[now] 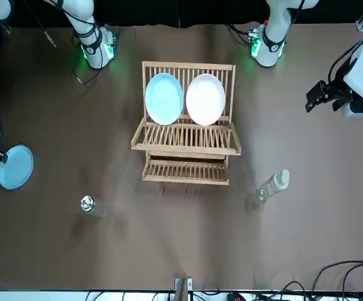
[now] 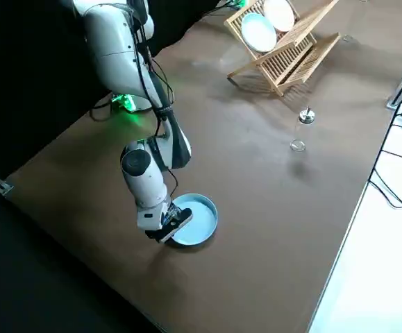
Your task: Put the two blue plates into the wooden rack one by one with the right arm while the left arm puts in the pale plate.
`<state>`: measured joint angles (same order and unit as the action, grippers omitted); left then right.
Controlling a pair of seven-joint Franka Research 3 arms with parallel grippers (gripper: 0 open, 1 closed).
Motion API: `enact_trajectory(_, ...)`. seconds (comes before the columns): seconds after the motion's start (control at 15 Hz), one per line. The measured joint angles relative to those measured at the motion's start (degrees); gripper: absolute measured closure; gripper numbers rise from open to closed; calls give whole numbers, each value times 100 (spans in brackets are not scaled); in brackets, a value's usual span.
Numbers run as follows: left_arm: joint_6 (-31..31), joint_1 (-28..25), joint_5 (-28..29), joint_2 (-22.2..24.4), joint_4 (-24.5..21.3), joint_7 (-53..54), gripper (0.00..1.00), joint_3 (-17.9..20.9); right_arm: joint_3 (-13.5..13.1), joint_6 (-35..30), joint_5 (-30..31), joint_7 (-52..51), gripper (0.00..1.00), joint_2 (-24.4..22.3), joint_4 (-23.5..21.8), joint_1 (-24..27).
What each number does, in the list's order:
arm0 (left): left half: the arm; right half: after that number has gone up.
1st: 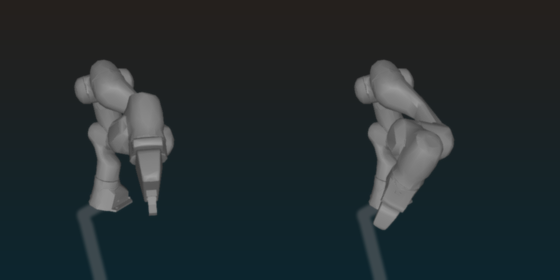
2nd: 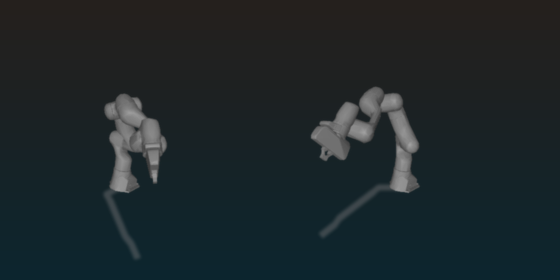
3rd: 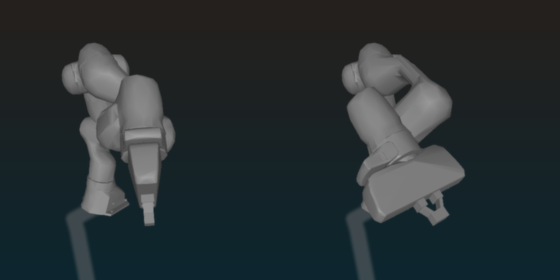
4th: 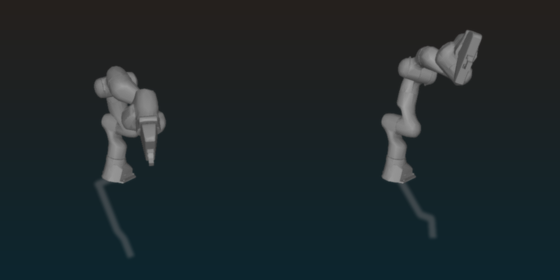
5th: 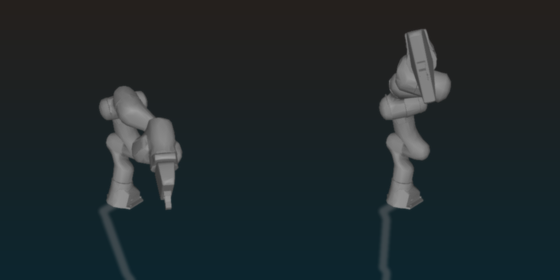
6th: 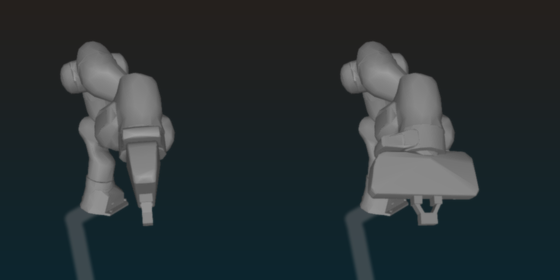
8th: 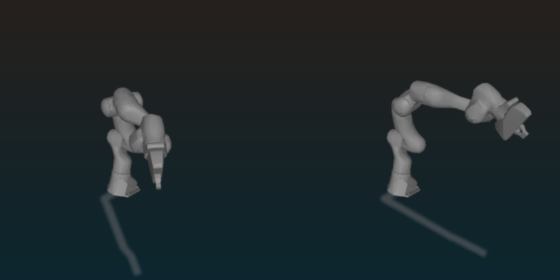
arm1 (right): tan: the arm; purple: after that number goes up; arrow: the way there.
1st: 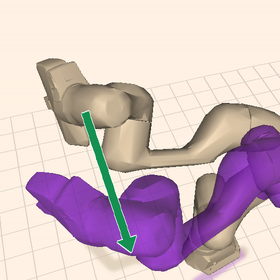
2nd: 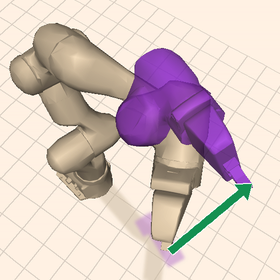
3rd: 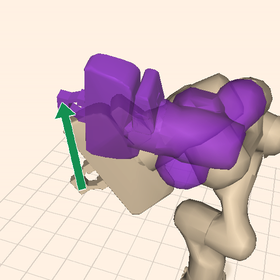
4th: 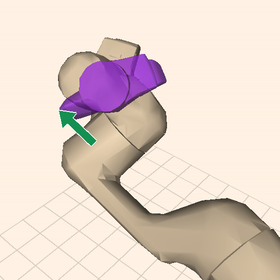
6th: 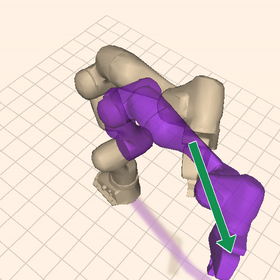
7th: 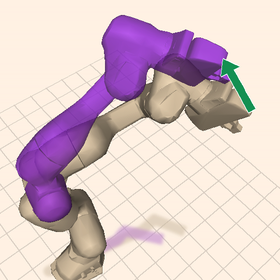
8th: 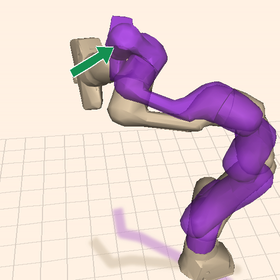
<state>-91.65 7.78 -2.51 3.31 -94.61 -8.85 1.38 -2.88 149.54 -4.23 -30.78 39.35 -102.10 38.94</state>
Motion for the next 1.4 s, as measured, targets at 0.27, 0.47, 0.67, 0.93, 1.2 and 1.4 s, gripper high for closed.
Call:
enact_trajectory(0.27, 0, 16, 0, 0, 4, 1, 0, 0, -3, -29, 0, -5, 91, 0, 15, -135)
enact_trajectory(0.47, -10, 52, 0, 0, 5, 1, 0, 0, -11, -451, 12, -12, 91, -7, 111, -310)
enact_trajectory(0.67, -53, 53, 0, -27, 5, 1, 0, 0, -7, -1632, 13, -13, 93, -9, 429, -521)
enact_trajectory(0.93, -75, 53, 0, -87, 5, 1, 0, 1, -5, -3278, 13, -202, 96, -53, 953, -752)
enact_trajectory(1.2, -77, 53, 0, -87, 8, 1, 0, 1, -20, -4275, 12, -679, 96, -105, 1347, -754)
enact_trajectory(1.4, -80, 54, 0, -87, 9, 1, 0, 0, 7, -4947, 8, -832, 96, -164, 1448, -835)
